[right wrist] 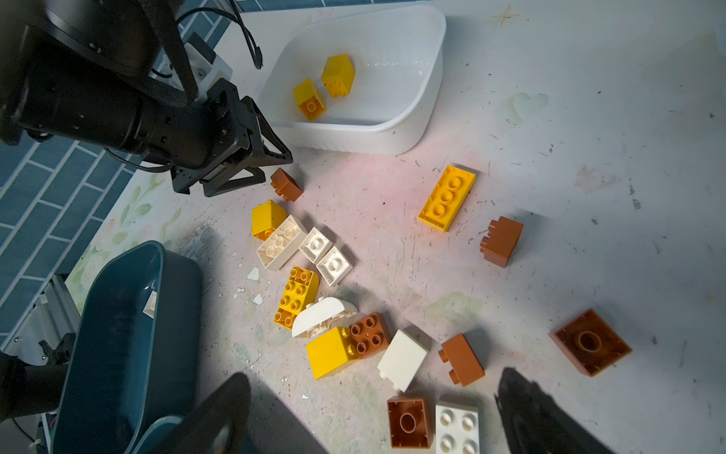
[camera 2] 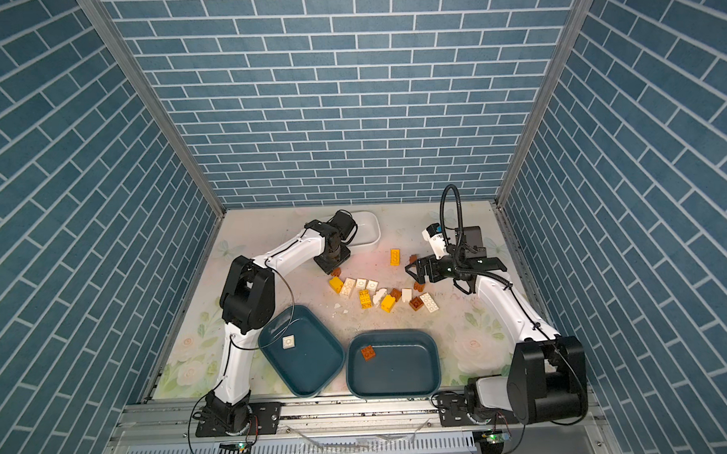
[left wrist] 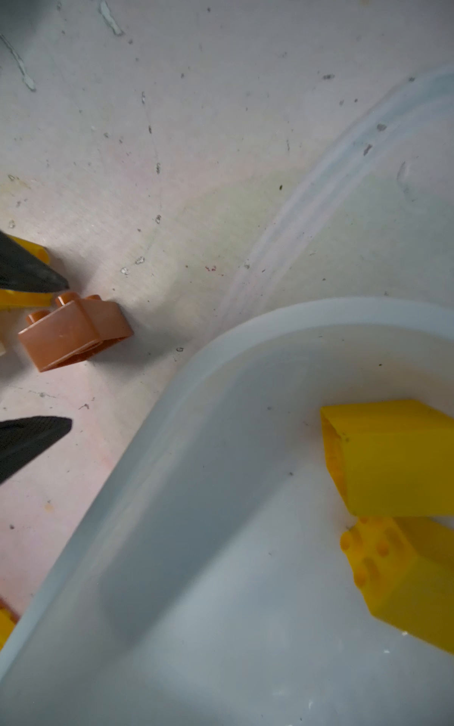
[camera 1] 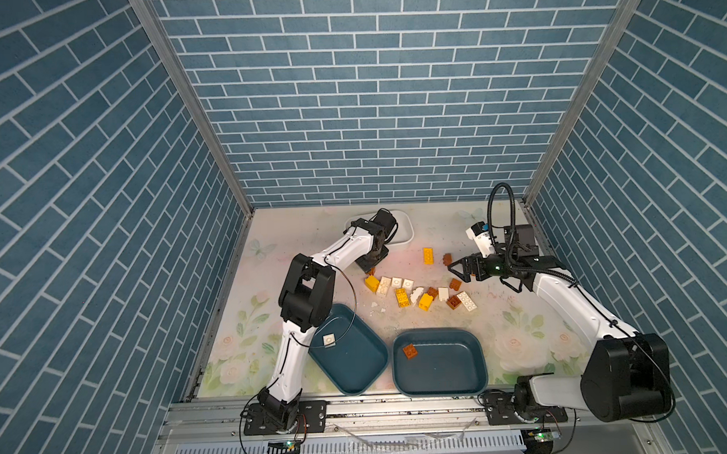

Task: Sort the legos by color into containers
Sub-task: 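Grasp a small brown brick beside the white bin with the left gripper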

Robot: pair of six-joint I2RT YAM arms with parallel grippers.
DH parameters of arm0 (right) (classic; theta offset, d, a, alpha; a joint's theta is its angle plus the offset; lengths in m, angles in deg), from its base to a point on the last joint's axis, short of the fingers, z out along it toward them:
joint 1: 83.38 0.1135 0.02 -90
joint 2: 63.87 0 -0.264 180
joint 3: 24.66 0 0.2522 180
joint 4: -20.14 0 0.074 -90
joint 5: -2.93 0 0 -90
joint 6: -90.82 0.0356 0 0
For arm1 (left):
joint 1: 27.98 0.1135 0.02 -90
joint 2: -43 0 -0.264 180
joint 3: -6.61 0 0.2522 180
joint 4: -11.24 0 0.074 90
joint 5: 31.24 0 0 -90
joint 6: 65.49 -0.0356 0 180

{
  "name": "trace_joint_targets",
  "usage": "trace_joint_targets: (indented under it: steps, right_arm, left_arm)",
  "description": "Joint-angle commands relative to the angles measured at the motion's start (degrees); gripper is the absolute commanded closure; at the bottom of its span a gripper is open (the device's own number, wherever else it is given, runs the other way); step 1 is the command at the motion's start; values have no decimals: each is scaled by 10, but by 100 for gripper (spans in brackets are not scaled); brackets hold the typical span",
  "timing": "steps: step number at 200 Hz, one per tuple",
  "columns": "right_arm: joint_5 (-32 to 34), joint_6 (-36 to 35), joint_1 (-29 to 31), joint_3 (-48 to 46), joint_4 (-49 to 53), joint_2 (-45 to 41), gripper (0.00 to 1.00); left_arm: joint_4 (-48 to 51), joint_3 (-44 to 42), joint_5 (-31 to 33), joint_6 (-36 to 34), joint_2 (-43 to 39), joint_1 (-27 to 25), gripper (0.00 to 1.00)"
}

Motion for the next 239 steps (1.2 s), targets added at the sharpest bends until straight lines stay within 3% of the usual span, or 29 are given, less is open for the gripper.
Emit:
trace_joint_targets:
  steps: [1,60,104,154,181,239]
  right_arm:
    - [-11,-14,-2,18,-3,1,2]
    - [-12,-13,-2,15,2,0,2]
    - [-13,-13,-2,18,4,1,2]
    - [-13,-12,-2,24,2,0,2]
    - [-14,-9,-2,29,0,0,2]
    - [-14,-10,-2,36,2,-1,2]
  left_arm:
    - [3,-9,0,4,18,-2,49]
    - [-4,-18,-12,6,28,-3,59]
    - [-10,-27,-7,-13,7,-3,81]
    - [-9,-38,1,-92,-65,-7,82]
    - [-11,-42,-15,-194,-106,-8,82]
    - [41,-46,-152,-438,-176,-66,81]
